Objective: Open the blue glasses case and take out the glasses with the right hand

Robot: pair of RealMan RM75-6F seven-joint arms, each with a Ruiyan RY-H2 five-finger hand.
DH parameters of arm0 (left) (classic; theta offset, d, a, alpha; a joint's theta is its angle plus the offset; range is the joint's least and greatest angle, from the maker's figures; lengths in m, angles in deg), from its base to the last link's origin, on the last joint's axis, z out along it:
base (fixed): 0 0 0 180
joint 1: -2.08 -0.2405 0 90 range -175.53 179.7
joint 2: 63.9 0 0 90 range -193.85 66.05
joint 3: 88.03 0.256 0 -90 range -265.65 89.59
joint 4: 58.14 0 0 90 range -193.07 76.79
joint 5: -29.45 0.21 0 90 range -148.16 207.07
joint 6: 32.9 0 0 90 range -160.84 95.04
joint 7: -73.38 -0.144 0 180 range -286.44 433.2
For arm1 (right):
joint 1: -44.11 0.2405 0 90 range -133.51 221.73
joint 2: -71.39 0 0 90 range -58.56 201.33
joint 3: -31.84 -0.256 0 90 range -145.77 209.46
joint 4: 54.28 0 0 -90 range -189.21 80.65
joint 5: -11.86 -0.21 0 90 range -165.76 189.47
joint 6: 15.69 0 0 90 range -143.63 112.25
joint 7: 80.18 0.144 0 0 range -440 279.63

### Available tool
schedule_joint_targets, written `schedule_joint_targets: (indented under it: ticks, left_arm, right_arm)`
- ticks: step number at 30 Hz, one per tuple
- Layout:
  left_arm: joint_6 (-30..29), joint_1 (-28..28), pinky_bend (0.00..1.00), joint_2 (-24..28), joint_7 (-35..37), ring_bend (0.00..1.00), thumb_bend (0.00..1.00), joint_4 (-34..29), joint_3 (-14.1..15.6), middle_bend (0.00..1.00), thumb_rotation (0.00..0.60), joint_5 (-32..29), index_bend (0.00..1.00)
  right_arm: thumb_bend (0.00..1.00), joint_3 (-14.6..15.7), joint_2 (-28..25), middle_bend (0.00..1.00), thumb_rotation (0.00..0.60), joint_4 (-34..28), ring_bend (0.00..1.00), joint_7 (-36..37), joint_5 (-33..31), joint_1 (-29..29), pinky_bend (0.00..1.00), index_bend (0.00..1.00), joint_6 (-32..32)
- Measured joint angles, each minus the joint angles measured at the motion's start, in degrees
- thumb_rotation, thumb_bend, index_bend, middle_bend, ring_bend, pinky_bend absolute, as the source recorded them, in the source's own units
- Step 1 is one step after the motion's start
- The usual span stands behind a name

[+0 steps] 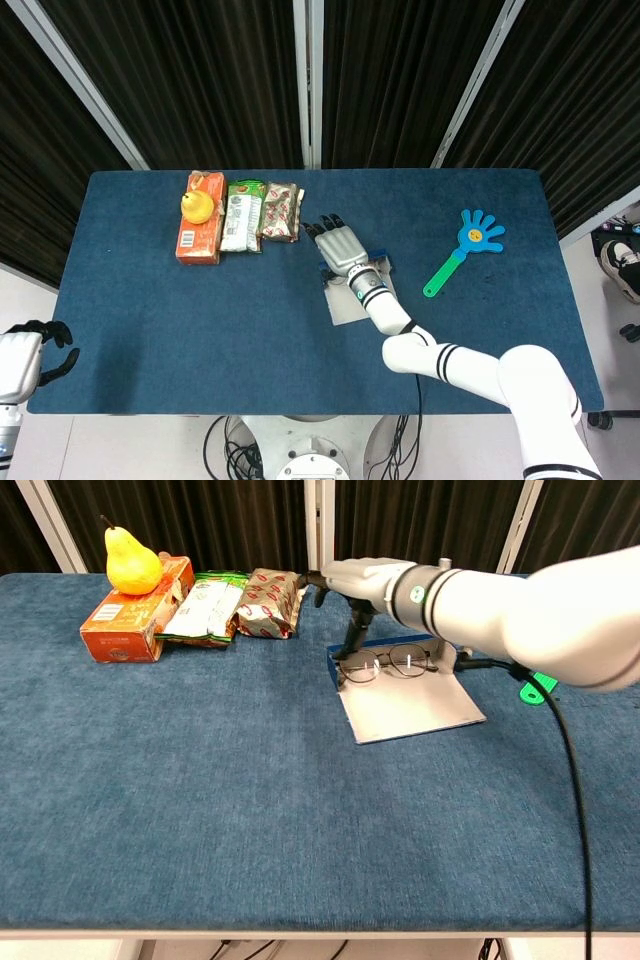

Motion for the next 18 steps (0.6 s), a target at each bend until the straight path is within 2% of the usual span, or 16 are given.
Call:
schedule_joint_targets:
  ticks: [4, 10, 14, 18]
  left_arm:
    - [0.11, 0.06, 0.5, 0.07, 0.22, 0.46, 0.28, 0.06, 0.05, 0.58, 0.6, 0.13, 0.56]
    - [-0.01, 0.03, 0.5, 0.14, -0.2, 0.46, 0.28, -0.16, 0.13, 0.58, 0.6, 0.28, 0.56]
    - [0.06, 0.04, 0.5, 0.11, -0.47, 0.46, 0.28, -0.25, 0.06, 0.58, 0.6, 0.05, 0.56]
    - [0.04, 0.03, 0.5, 0.06, -0.47, 0.46, 0.28, -0.24, 0.02, 0.58, 0.6, -0.02, 0.56]
  right_arm:
    - [0.21, 0.4, -2.68, 0.19, 0.6, -3.82, 0.0, -0.01, -0.34, -0.47, 0.0, 0.03, -1.07]
    - [0.32, 3.45, -11.15, 0.21, 0.6, -12.73, 0.0, 0.5, -1.08, -3.15, 0.0, 0.16, -1.9]
    - [0.35, 5.2, -12.88, 0.21, 0.6, -13.12, 0.0, 1.22, -2.78, -3.94, 0.0, 0.23, -2.49]
    - [0.36, 5.71, -12.51, 0.21, 0.6, -11.42, 0.0, 2.19, -2.97, -3.68, 0.0, 0.26, -3.08]
